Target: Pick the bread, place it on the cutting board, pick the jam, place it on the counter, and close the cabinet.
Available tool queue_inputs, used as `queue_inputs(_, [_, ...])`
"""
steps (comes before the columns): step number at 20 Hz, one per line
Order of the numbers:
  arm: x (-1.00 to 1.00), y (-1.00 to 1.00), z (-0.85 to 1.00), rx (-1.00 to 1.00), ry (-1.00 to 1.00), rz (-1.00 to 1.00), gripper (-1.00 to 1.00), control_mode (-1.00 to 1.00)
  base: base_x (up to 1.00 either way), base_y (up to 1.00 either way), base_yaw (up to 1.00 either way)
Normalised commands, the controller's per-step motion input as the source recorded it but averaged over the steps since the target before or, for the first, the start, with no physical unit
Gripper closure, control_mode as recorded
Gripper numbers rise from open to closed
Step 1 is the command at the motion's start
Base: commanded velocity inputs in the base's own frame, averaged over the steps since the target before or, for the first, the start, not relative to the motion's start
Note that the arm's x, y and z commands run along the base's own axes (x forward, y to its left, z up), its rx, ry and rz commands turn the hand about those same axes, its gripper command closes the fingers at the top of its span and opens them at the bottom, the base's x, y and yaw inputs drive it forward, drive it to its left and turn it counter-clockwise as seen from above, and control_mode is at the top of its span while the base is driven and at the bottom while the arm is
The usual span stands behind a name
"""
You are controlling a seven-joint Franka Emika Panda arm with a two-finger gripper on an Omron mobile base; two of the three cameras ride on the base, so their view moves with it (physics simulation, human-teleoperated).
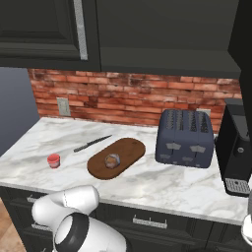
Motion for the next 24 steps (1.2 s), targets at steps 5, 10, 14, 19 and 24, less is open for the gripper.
queue_inputs(5, [0.17, 0.00, 0.00, 0.00, 0.00, 0.03, -1.00, -1.00, 0.00, 0.00, 0.00])
queue_inputs(10, [0.15, 0.00, 0.00, 0.00, 0.00, 0.02, -1.00, -1.00, 0.00, 0.00, 0.00])
queue_inputs(14, [0.12, 0.00, 0.00, 0.00, 0.00, 0.01, -1.00, -1.00, 0.00, 0.00, 0.00])
queue_inputs(19, [0.14, 0.00, 0.00, 0.00, 0.00, 0.02, -1.00, -1.00, 0.00, 0.00, 0.00])
queue_inputs(24, [0.08, 0.08, 0.00, 0.00, 0.00, 0.04, -1.00, -1.00, 0.00, 0.00, 0.00])
